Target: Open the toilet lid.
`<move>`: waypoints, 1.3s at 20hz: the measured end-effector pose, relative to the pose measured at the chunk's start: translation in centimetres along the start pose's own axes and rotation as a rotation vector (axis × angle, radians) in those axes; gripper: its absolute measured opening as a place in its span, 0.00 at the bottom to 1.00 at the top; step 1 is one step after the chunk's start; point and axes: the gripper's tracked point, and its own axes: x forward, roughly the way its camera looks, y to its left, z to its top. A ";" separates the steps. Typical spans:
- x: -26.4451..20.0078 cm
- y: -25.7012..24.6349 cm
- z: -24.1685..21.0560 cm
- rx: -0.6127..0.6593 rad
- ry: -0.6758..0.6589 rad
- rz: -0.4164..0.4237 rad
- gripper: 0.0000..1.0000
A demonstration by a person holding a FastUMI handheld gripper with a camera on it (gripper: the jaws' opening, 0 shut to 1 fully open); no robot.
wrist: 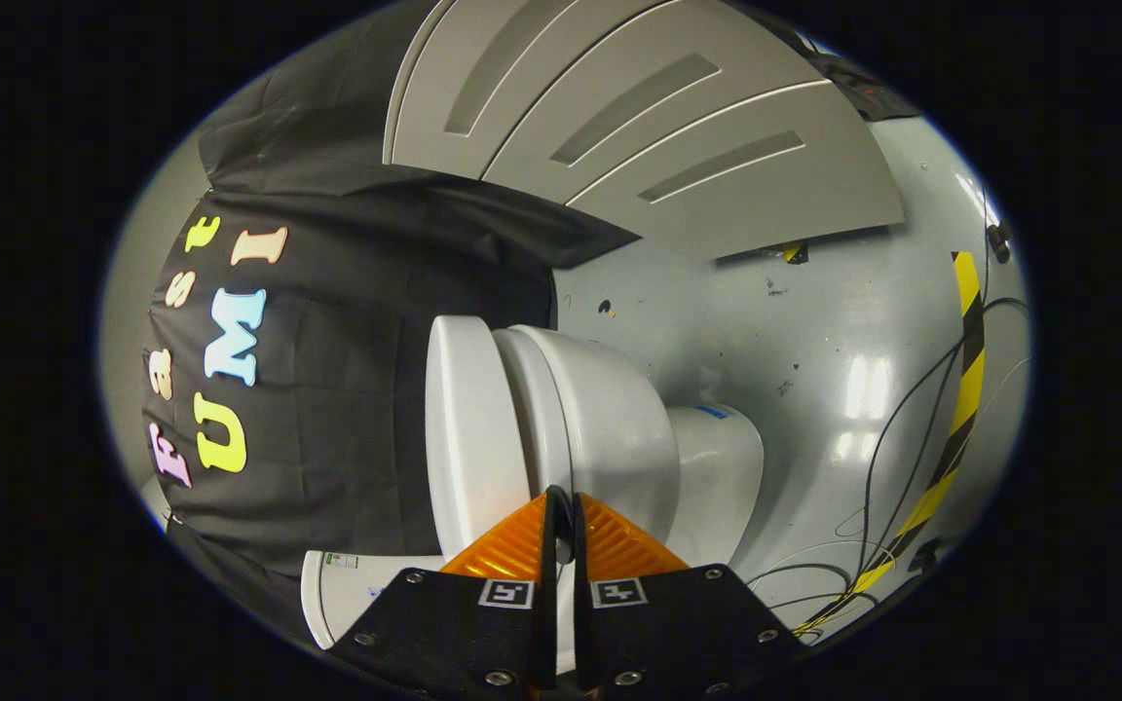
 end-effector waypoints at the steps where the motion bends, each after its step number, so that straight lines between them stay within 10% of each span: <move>1: -0.1 0.1 0.1 0.001 0.001 0.003 0.07; 26: -2.9 5.2 1.8 -0.261 0.020 0.030 0.00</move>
